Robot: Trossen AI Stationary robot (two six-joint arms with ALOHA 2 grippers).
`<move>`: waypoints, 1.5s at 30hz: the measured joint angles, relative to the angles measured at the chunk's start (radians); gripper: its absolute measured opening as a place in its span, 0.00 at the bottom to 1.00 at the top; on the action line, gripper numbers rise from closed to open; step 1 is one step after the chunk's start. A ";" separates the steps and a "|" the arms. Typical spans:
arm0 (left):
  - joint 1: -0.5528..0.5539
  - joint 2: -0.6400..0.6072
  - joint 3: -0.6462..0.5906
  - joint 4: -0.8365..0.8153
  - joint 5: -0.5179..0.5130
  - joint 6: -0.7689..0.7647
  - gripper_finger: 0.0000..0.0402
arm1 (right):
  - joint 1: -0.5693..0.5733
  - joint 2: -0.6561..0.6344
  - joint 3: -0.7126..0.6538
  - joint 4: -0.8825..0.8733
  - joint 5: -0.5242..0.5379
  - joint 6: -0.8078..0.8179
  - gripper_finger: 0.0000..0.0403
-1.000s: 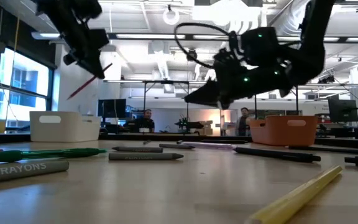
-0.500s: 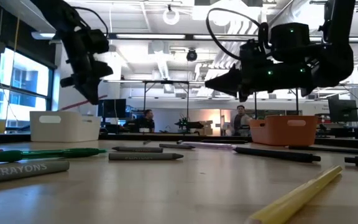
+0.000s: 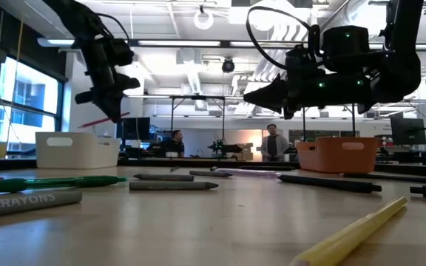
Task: Sort crayons/erasers/pens/pencils in bins
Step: Put the red pencil into the white bin
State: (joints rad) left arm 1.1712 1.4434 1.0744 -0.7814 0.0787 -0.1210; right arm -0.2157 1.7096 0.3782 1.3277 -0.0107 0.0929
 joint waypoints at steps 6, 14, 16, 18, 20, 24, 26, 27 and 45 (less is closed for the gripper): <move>0.000 0.042 0.018 -0.018 -0.023 -0.058 0.02 | 0.000 0.000 0.000 0.017 -0.001 -0.004 0.00; -0.039 0.099 0.018 -0.012 -0.159 -0.153 0.02 | 0.000 0.000 0.000 0.023 -0.027 -0.023 0.00; -0.051 0.107 0.018 -0.004 -0.198 -0.181 0.02 | 0.000 0.000 0.000 0.023 -0.027 -0.030 0.00; -0.062 0.113 0.018 -0.001 -0.236 -0.208 0.02 | 0.000 0.000 0.000 0.023 -0.028 -0.041 0.00; -0.071 0.119 0.018 0.002 -0.267 -0.227 0.02 | 0.000 0.000 0.000 0.024 -0.028 -0.049 0.00; -0.088 0.119 0.018 0.007 -0.309 -0.290 0.02 | 0.000 0.000 0.000 0.023 -0.028 -0.067 0.00; -0.090 0.119 0.018 0.001 -0.317 -0.321 0.02 | 0.000 0.000 0.000 0.024 -0.028 -0.075 0.00; -0.091 0.119 0.018 -0.005 -0.322 -0.334 0.02 | 0.000 0.000 0.000 0.024 -0.028 -0.075 0.00; -0.120 0.119 0.018 -0.103 -0.335 -0.510 0.02 | 0.000 0.001 0.000 0.024 -0.028 -0.132 0.00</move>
State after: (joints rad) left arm 1.0508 1.5623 1.0920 -0.8843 -0.2561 -0.6312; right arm -0.2157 1.7103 0.3779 1.3522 -0.0384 -0.0388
